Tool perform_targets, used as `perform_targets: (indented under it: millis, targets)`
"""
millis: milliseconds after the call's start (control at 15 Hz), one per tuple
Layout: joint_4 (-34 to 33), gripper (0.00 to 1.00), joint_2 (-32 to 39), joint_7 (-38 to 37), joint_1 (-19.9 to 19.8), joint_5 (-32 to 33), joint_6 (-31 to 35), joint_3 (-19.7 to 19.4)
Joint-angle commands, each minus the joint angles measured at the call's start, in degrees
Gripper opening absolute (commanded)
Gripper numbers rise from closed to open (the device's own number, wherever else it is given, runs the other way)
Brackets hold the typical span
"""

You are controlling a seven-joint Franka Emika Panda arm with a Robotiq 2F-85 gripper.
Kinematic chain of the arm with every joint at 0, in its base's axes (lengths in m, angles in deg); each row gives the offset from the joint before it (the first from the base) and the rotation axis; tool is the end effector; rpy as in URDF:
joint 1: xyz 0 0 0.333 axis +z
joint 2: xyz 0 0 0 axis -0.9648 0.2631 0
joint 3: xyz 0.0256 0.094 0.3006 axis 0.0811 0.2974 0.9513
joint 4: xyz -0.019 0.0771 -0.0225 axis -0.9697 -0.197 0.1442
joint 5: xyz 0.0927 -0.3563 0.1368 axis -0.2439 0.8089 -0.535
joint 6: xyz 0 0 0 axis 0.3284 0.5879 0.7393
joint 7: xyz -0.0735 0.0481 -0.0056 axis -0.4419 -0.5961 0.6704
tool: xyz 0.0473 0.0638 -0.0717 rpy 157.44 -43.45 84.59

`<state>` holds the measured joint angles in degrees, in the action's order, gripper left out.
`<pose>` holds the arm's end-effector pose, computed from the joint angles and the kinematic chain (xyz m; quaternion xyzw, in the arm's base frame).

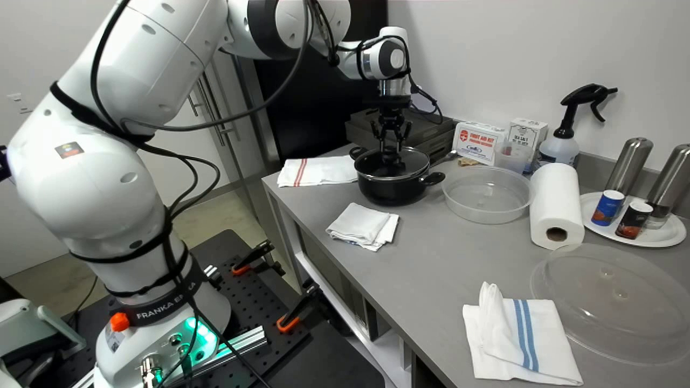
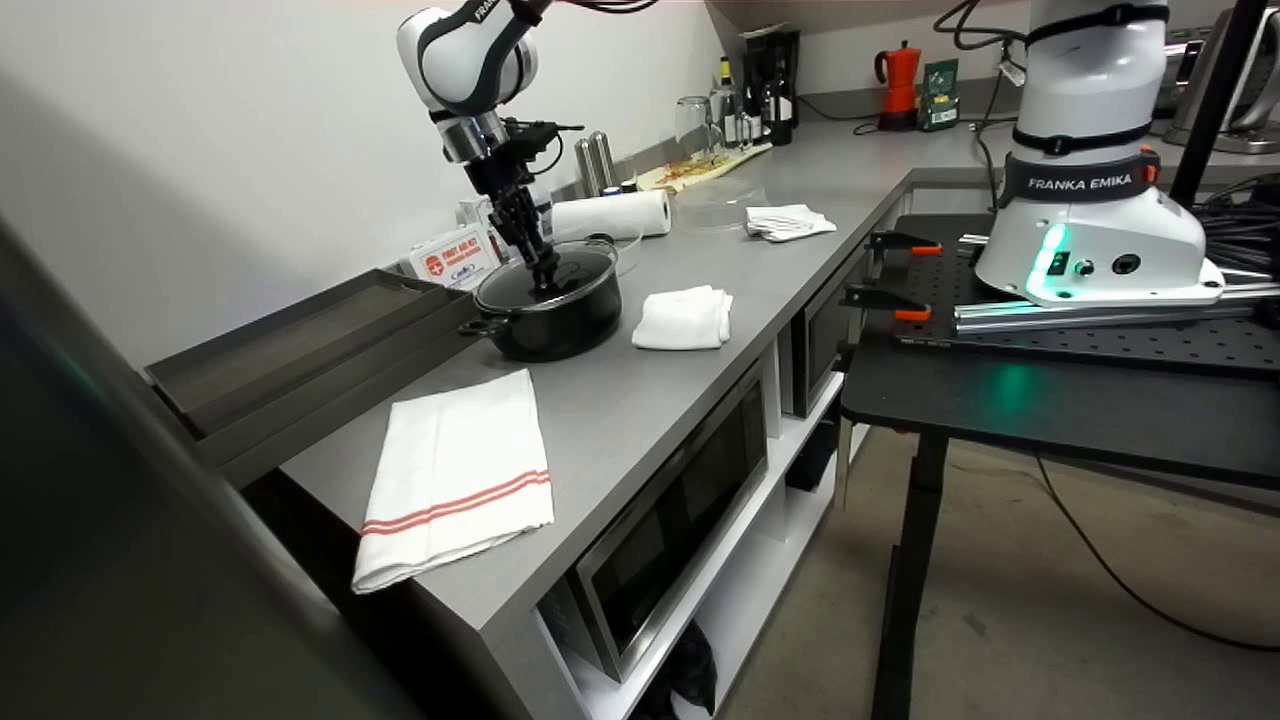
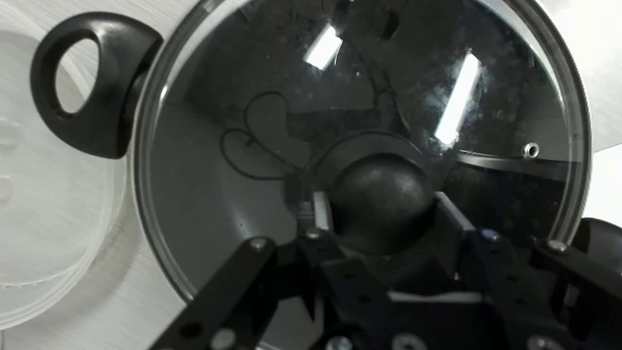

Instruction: Pick up the lid and put it on the pot

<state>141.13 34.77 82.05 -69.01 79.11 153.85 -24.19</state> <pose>0.7367 0.0997 0.2150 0.9792 0.1813 -0.0826 0.0381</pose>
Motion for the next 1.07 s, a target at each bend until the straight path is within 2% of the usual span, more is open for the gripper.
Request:
perform_targets:
  millis: [0, 1000]
  targets:
    - [-3.4, 0.26, 1.1, 1.3, 0.0, -1.0, -2.7, 0.4]
    - [-5.0, 0.26, 2.2, 2.9, -0.7, -2.4, -2.5, 1.0]
